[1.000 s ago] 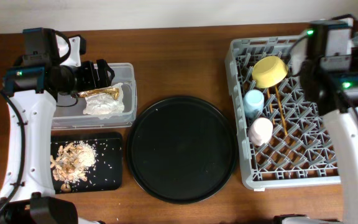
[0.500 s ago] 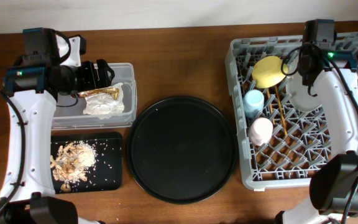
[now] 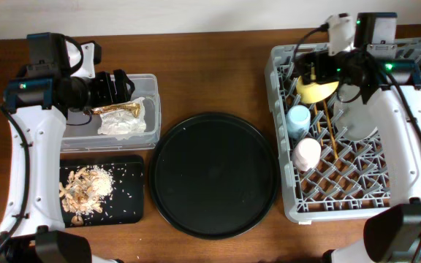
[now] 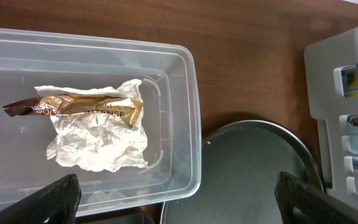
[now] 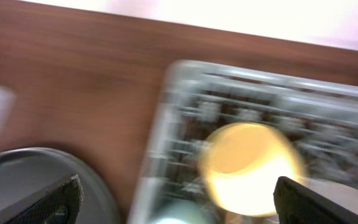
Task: Sort waste into correct bins and load items into the dishwasher rack
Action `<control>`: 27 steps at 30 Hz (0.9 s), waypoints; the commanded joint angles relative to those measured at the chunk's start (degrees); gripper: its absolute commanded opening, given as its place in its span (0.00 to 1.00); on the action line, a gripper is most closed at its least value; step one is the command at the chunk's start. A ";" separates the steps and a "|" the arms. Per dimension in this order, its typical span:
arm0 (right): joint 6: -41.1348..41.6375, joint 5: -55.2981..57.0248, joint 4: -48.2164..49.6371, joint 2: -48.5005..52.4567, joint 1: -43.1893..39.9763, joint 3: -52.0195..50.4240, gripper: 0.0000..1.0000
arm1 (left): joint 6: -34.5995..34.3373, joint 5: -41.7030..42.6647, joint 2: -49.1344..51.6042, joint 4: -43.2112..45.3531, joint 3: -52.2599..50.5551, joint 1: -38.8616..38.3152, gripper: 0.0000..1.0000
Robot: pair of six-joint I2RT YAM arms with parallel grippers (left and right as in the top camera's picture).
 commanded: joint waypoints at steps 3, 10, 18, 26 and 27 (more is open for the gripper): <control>3.43 -14.01 -0.44 -0.79 1.22 1.01 0.99 | 0.46 0.00 -0.02 0.04 0.02 0.00 0.99; 3.41 -13.11 -0.46 -1.62 1.22 0.98 0.99 | 0.46 0.00 -0.02 0.07 0.02 0.00 0.99; 3.02 -4.00 0.24 -50.80 4.44 -0.81 0.99 | 0.48 0.00 -0.02 0.07 0.02 0.00 0.99; 3.26 6.40 52.37 -96.85 6.82 -74.25 0.99 | 0.46 0.02 -0.02 0.07 0.02 0.00 0.99; 3.28 7.54 58.36 -96.87 6.82 -80.59 0.99 | 0.46 0.00 -0.02 0.04 0.02 0.00 0.99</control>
